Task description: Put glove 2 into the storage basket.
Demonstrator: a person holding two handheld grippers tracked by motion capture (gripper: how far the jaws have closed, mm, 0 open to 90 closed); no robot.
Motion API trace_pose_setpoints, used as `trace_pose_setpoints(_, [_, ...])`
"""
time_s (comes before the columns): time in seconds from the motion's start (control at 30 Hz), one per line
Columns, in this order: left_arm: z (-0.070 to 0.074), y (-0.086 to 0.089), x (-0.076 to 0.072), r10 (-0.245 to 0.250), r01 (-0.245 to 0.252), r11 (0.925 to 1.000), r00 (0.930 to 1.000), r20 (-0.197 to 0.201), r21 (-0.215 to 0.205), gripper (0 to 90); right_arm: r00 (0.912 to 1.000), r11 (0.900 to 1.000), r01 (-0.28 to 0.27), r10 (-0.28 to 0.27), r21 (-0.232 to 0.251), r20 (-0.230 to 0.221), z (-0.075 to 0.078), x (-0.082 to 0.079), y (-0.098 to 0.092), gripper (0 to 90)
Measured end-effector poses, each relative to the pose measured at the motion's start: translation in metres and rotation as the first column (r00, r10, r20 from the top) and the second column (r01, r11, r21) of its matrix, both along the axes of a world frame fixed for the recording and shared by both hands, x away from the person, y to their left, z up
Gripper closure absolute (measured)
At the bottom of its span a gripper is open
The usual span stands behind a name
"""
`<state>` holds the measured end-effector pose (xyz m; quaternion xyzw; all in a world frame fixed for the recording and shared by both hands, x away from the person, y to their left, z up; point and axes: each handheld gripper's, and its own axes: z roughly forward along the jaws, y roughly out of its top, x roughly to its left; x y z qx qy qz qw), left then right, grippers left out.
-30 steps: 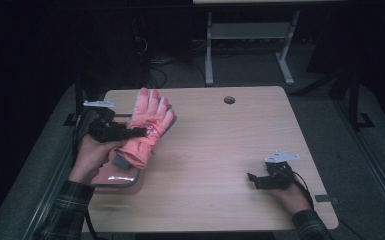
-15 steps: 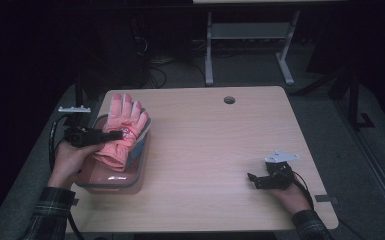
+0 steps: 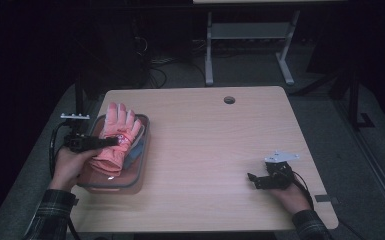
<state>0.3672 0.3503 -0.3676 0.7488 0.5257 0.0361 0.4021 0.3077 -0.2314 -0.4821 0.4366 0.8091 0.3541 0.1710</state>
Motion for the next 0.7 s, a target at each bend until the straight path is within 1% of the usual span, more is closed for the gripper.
trace_pose_setpoints(0.03, [-0.002,-0.001,0.0,-0.001,0.001,1.0,1.0,-0.007,-0.006,59.8,1.0,1.0,0.0,0.0,0.0,-0.001,0.0,0.0,0.0,14.1])
trace_pose_setpoints(0.1, [-0.006,-0.003,0.001,-0.009,0.009,1.0,0.9998,-0.018,-0.002,59.7,1.0,1.0,-0.002,0.002,-0.002,0.004,0.0,0.0,0.0,14.1])
trace_pose_setpoints(0.23, [-0.015,-0.009,0.004,-0.01,0.011,0.9998,0.9987,-0.05,0.018,59.4,1.0,1.0,-0.001,0.001,-0.002,0.003,0.0,0.0,0.0,14.1])
trace_pose_setpoints(0.37, [-0.021,-0.011,0.006,-0.01,0.012,0.9996,0.9974,-0.071,0.026,59.0,1.0,1.0,-0.001,0.001,-0.002,0.003,0.0,0.0,0.0,14.2])
trace_pose_setpoints(0.47, [-0.028,-0.012,0.009,-0.009,0.013,0.9989,0.996,-0.089,0.045,58.7,1.0,1.0,-0.002,0.002,-0.002,0.003,0.0,0.0,0.0,14.1])
trace_pose_setpoints(0.6, [-0.036,-0.01,0.011,0.004,-0.001,0.9996,0.994,-0.109,0.028,57.6,1.0,1.0,-0.003,0.003,-0.002,0.005,0.0,0.0,0.0,14.1])
trace_pose_setpoints(0.63, [-0.037,-0.009,0.011,0.003,0.0,0.9997,0.994,-0.109,0.024,57.2,1.0,1.0,-0.002,0.002,-0.002,0.005,0.0,0.0,0.0,14.2])
trace_pose_setpoints(0.7, [-0.036,-0.008,0.012,0.001,0.002,0.9997,0.9941,-0.109,0.026,53.5,1.0,1.0,-0.003,0.003,-0.002,0.004,0.0,0.0,0.0,14.2])
